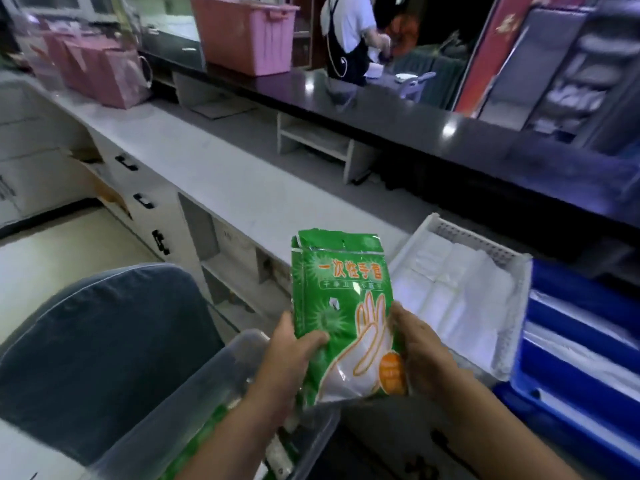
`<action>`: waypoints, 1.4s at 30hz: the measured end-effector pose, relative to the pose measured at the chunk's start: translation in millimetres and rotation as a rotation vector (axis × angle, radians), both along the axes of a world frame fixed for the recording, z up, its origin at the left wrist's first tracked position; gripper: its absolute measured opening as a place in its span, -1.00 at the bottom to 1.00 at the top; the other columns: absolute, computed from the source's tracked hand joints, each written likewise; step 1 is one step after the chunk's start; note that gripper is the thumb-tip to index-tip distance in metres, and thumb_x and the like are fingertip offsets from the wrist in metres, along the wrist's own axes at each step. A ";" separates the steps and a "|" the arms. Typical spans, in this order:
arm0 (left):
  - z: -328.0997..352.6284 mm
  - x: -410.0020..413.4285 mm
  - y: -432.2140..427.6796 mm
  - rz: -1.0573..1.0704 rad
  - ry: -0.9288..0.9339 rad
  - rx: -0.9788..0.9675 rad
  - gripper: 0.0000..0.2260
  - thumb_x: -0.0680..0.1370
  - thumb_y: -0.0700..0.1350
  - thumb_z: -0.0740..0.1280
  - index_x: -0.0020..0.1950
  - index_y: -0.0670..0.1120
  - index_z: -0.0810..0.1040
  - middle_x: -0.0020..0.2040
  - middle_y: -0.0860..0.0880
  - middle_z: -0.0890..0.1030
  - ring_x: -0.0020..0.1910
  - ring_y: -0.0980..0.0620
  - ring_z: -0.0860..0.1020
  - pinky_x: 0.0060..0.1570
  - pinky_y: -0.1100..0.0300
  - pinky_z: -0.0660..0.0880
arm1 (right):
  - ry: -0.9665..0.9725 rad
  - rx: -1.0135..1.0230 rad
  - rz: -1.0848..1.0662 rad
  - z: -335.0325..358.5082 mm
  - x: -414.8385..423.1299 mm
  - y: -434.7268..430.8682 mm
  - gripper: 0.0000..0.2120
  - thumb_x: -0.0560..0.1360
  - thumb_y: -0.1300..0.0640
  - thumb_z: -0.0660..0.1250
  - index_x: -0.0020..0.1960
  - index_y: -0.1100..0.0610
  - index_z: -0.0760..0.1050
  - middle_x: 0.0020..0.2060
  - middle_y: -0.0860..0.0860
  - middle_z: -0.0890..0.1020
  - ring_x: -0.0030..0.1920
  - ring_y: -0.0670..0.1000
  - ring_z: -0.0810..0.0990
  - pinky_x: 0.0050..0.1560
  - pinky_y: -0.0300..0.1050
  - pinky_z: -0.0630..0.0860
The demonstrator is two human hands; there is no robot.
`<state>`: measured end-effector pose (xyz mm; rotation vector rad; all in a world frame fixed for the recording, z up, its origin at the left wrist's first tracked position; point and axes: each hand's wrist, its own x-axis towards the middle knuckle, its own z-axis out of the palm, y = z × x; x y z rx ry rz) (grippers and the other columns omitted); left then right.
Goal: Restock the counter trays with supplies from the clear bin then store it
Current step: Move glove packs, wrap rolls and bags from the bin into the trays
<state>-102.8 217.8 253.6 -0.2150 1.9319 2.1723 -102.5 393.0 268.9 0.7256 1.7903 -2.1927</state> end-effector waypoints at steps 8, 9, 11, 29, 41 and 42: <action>37.7 27.1 196.0 -0.354 0.114 -0.085 -0.65 0.33 -0.10 0.44 0.08 -0.08 0.46 -0.08 -0.05 0.65 -0.17 0.08 0.62 -0.29 0.36 0.53 | 0.118 0.048 -0.117 31.3 73.7 181.6 -0.73 0.52 0.04 0.27 0.12 0.19 0.47 -0.07 0.23 0.69 -0.12 0.21 0.68 -0.04 0.16 0.62; 40.4 31.8 219.2 -0.353 0.157 -0.133 -0.69 0.37 -0.09 0.47 0.05 -0.05 0.47 -0.11 0.01 0.63 -0.18 0.13 0.60 -0.33 0.42 0.50 | 0.137 0.037 -0.138 34.2 83.3 203.9 -0.76 0.54 0.08 0.26 0.13 0.20 0.46 -0.08 0.22 0.69 -0.15 0.19 0.68 -0.11 0.09 0.64; 41.2 39.4 262.6 -0.353 0.192 -0.172 -0.73 0.37 -0.05 0.47 0.01 -0.04 0.52 -0.11 -0.01 0.67 -0.18 0.09 0.64 -0.27 0.34 0.53 | 0.165 0.001 -0.197 36.3 98.2 247.0 -0.72 0.51 0.11 0.29 0.16 0.23 0.45 -0.07 0.22 0.69 -0.15 0.19 0.69 -0.16 0.06 0.64; 18.7 -23.3 470.6 -0.683 0.546 -0.541 -0.73 0.50 -0.20 0.31 0.20 -0.07 0.52 0.08 -0.01 0.60 0.00 0.10 0.55 0.00 0.22 0.52 | 0.122 0.252 -0.723 32.7 176.2 453.3 -0.83 0.43 0.21 0.41 -0.01 0.23 0.52 -0.34 0.13 0.71 -0.39 0.08 0.69 -0.41 -0.11 0.60; -35.6 -128.8 575.2 -1.439 0.898 -1.212 -0.54 0.44 0.02 0.41 0.29 -0.02 0.39 0.26 -0.06 0.43 0.19 -0.11 0.42 0.12 -0.01 0.45 | -0.008 0.492 -0.840 34.1 152.3 474.1 -0.89 0.44 0.15 0.40 -0.04 0.12 0.56 -0.29 0.07 0.72 -0.30 0.06 0.71 -0.33 -0.12 0.60; -40.6 -131.5 578.8 -1.456 0.908 -1.218 -0.48 0.44 0.03 0.41 0.34 -0.04 0.34 0.29 -0.09 0.41 0.21 -0.13 0.42 0.15 -0.03 0.44 | -0.022 0.516 -0.847 33.6 149.9 474.4 -0.89 0.44 0.14 0.41 -0.05 0.11 0.57 -0.29 0.06 0.72 -0.30 0.04 0.71 -0.32 -0.12 0.60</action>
